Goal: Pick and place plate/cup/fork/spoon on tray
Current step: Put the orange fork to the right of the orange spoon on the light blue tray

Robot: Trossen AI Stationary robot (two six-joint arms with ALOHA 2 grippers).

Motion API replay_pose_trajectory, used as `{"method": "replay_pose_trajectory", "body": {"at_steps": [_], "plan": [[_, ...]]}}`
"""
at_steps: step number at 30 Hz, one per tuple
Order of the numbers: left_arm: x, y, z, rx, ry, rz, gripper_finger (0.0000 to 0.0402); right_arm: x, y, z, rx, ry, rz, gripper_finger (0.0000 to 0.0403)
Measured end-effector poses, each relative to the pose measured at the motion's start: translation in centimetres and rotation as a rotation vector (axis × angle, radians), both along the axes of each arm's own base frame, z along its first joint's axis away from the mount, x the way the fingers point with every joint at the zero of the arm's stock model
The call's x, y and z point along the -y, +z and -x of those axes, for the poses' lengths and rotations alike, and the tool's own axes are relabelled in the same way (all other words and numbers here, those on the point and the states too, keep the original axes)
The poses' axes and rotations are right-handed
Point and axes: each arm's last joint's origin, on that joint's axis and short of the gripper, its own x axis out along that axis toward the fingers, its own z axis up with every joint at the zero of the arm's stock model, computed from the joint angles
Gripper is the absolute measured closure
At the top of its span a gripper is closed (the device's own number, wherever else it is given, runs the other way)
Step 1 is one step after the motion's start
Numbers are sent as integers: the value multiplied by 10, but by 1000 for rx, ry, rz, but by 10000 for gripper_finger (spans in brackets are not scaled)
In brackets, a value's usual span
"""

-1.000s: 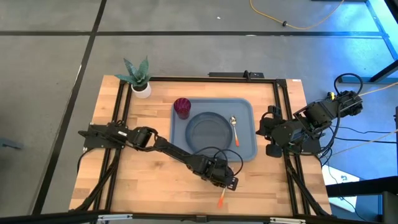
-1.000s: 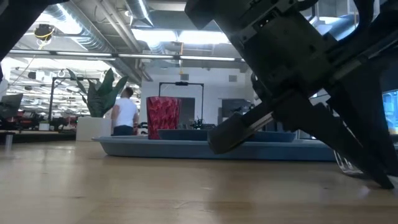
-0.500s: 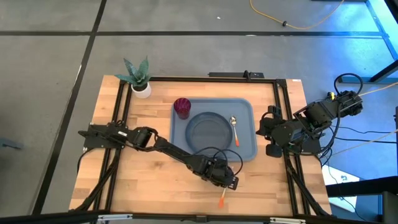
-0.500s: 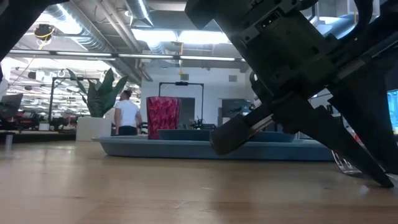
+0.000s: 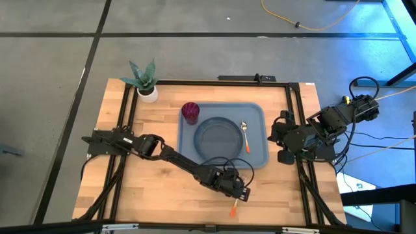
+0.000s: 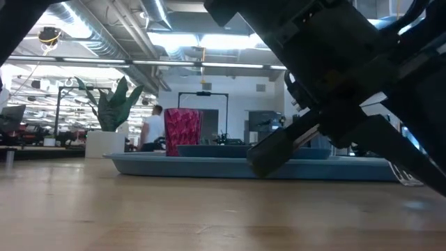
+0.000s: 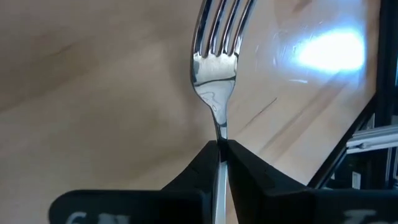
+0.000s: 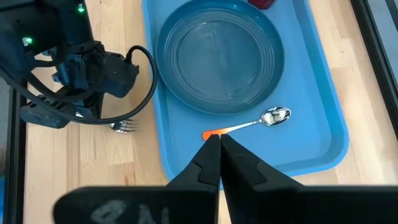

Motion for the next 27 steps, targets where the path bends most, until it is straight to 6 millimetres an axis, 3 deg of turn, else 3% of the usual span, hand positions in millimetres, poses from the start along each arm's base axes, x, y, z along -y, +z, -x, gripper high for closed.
{"method": "replay_pose_trajectory", "body": {"at_steps": [11, 16, 27], "plan": [[-2, -1, 1, -13, -5, -39, 377, 0, 0, 0, -2, -1, -6, 391], [-2, -1, 1, -10, -4, -41, 377, -3, -1, 1, -39, 28, -93, 391], [-2, 0, 1, -1, -18, -53, 399, -4, -1, 1, -56, 67, -107, 391]]}}
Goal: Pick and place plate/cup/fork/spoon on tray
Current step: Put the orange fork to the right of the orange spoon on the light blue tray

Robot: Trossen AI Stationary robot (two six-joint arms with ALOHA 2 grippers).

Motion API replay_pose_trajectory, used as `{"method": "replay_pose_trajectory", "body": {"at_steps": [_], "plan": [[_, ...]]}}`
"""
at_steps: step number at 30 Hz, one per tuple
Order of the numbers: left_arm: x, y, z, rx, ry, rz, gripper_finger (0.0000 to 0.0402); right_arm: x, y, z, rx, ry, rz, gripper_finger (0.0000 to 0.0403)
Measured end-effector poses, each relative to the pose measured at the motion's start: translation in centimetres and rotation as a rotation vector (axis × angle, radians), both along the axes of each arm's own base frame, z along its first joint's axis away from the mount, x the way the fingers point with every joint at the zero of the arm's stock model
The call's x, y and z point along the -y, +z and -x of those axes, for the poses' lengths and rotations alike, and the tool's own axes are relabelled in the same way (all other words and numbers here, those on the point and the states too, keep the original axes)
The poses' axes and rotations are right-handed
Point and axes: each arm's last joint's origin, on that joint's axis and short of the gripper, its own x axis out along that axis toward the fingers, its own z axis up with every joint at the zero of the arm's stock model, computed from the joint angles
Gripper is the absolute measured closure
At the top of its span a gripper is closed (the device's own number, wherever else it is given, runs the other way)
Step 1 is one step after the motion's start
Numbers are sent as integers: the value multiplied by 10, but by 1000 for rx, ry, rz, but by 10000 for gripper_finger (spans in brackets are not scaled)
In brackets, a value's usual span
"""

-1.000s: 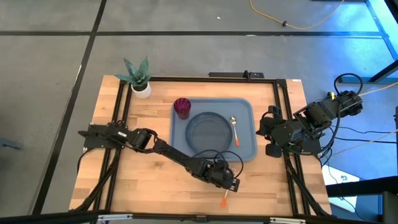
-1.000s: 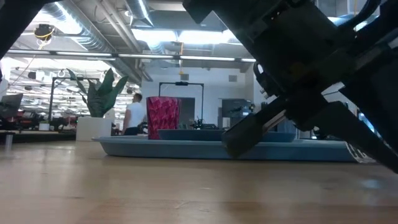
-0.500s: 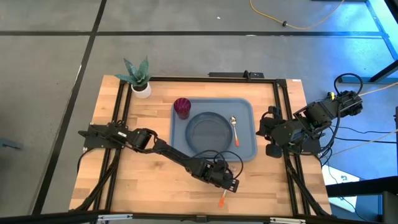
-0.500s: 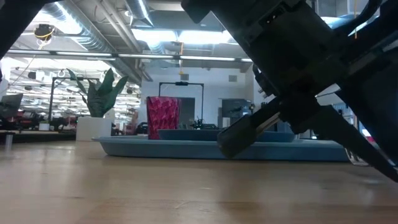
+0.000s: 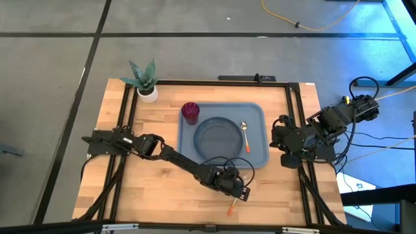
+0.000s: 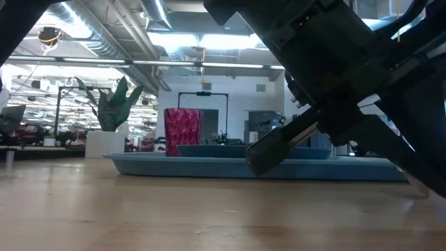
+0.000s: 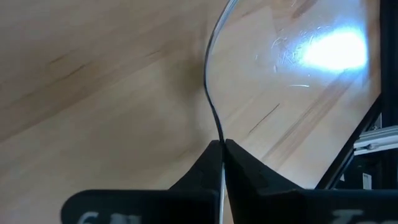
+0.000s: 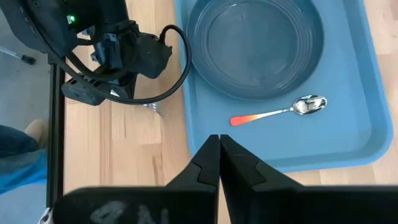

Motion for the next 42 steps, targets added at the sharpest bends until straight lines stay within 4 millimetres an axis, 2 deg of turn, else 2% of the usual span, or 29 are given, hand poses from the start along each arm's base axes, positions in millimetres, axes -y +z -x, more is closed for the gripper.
{"method": "replay_pose_trajectory", "body": {"at_steps": [6, 10, 17, 25, 37, 42], "plan": [[0, 0, 0, 4, -4, -2, 400, 0, 0, 0, 4, -6, 7, 391], [1, 6, -1, 28, -31, -18, 401, -1, -13, -2, -39, -8, 24, 391], [2, 59, -8, 116, -132, -103, 401, -3, -46, -5, -43, 21, 15, 397], [-7, 106, 7, -43, -141, -232, 401, -7, -64, -11, -72, 62, -43, 379], [-20, 110, 7, -66, -114, -279, 401, -11, -66, -22, 32, 64, -83, 391], [-26, 110, 5, -64, -110, -303, 401, -9, -66, -23, 34, 62, -75, 369]]}}
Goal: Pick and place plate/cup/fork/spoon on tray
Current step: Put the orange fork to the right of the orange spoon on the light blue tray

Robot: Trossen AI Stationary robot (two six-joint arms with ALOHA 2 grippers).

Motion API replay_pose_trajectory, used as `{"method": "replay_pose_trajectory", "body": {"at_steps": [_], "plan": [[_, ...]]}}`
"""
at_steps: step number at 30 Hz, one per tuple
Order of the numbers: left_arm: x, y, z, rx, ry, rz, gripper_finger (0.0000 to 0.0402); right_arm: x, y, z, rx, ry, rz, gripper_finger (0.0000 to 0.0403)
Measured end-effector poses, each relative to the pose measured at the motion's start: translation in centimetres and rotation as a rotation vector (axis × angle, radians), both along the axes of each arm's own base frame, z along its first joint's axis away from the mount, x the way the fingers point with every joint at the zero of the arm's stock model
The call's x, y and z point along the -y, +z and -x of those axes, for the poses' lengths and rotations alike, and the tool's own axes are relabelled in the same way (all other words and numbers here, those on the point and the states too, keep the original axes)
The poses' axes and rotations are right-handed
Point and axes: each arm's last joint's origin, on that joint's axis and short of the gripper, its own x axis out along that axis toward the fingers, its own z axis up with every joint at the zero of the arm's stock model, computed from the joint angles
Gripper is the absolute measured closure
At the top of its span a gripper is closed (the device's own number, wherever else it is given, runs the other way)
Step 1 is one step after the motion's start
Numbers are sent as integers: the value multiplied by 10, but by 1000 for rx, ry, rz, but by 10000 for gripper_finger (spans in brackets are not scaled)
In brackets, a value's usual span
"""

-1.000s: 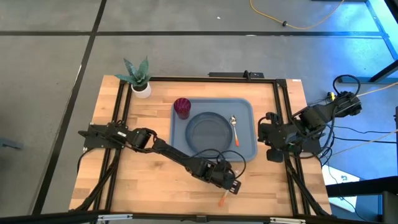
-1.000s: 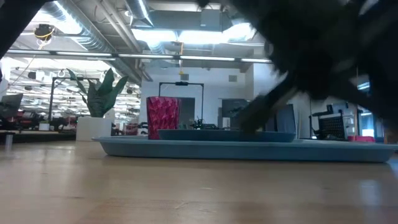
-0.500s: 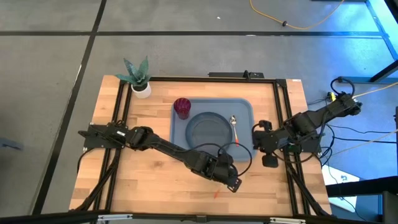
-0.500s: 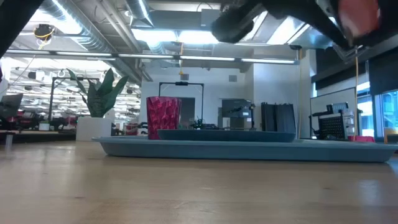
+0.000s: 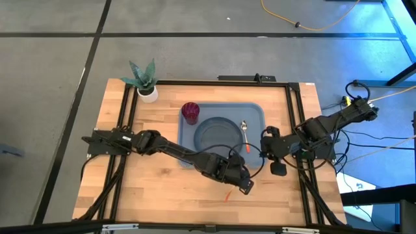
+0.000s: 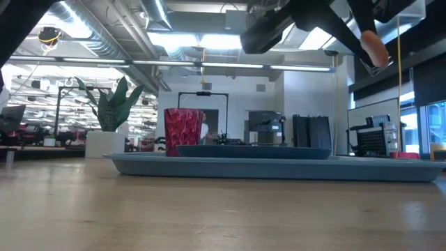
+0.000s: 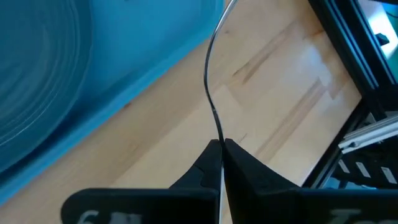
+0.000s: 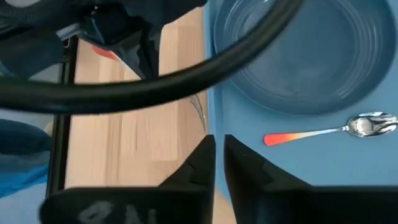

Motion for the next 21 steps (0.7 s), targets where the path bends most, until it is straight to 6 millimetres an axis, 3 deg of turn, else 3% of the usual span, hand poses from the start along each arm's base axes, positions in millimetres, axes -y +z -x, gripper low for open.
{"method": "replay_pose_trajectory", "body": {"at_steps": [9, 21], "plan": [[-1, 0, 0, 2, 6, -24, 401, 0, 0, -1, 35, 65, 77, 338], [-3, 29, 12, 41, -32, -101, 401, -2, -31, -1, -34, 178, 64, 339]]}}
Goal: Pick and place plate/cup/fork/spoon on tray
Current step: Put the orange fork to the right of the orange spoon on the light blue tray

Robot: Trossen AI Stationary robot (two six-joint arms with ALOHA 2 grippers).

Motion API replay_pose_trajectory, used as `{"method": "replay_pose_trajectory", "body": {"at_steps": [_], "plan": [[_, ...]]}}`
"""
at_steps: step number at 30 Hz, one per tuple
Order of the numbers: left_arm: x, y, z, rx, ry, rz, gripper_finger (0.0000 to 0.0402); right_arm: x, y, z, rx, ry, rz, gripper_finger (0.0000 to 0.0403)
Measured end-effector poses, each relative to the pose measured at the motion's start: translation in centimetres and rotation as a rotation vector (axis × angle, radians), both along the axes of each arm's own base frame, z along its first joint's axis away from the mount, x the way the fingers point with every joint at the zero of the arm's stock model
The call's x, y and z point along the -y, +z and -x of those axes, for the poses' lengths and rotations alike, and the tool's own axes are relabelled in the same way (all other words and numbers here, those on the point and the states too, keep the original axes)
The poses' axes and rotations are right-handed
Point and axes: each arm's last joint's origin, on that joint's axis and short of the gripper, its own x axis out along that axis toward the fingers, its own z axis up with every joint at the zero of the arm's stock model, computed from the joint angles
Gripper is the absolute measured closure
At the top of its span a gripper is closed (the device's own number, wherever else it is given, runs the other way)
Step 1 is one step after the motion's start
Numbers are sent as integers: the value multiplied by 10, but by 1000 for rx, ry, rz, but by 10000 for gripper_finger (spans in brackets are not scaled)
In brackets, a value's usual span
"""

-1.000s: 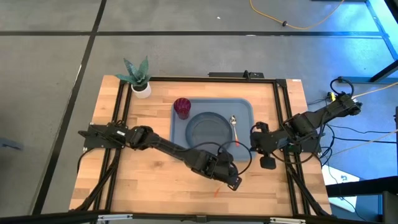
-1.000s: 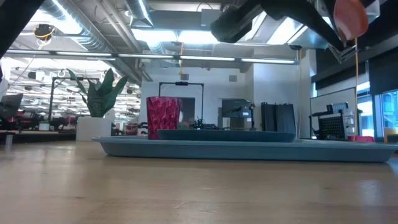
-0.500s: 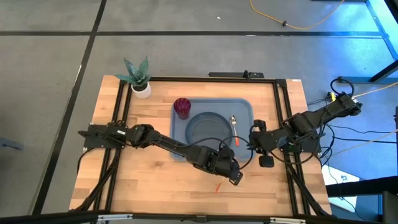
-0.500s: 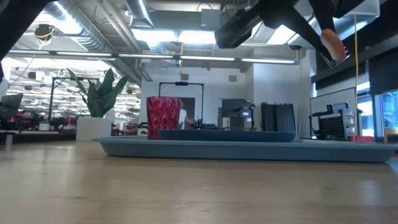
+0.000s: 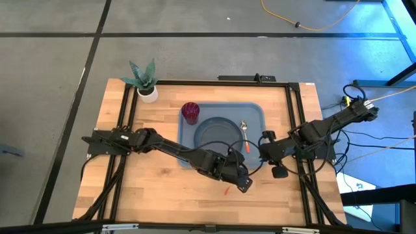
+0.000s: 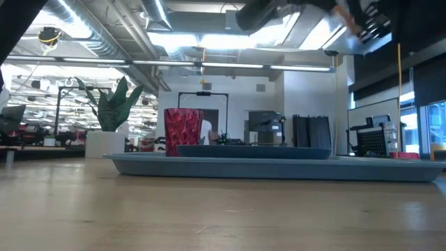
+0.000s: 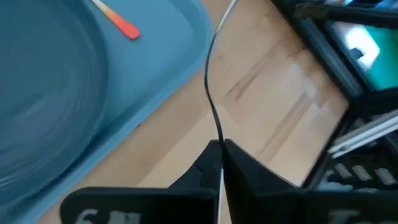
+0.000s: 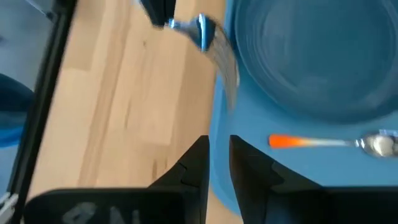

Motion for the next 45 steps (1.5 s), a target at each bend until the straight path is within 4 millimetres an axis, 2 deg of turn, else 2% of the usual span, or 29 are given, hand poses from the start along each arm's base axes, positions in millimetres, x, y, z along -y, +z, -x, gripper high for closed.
{"method": "replay_pose_trajectory", "body": {"at_steps": [6, 31, 37, 45], "plan": [[1, 1, 0, 1, -12, 6, 401, -3, 1, -5, 69, 32, -12, 338], [5, 3, -2, 38, -30, 9, 402, -5, 5, -11, 142, 43, -38, 339], [5, 3, -2, 38, -31, 10, 402, -5, 5, -11, 146, 39, -35, 391], [5, 3, -2, 37, -30, 7, 396, -5, 5, -11, 145, 39, -35, 398]]}}
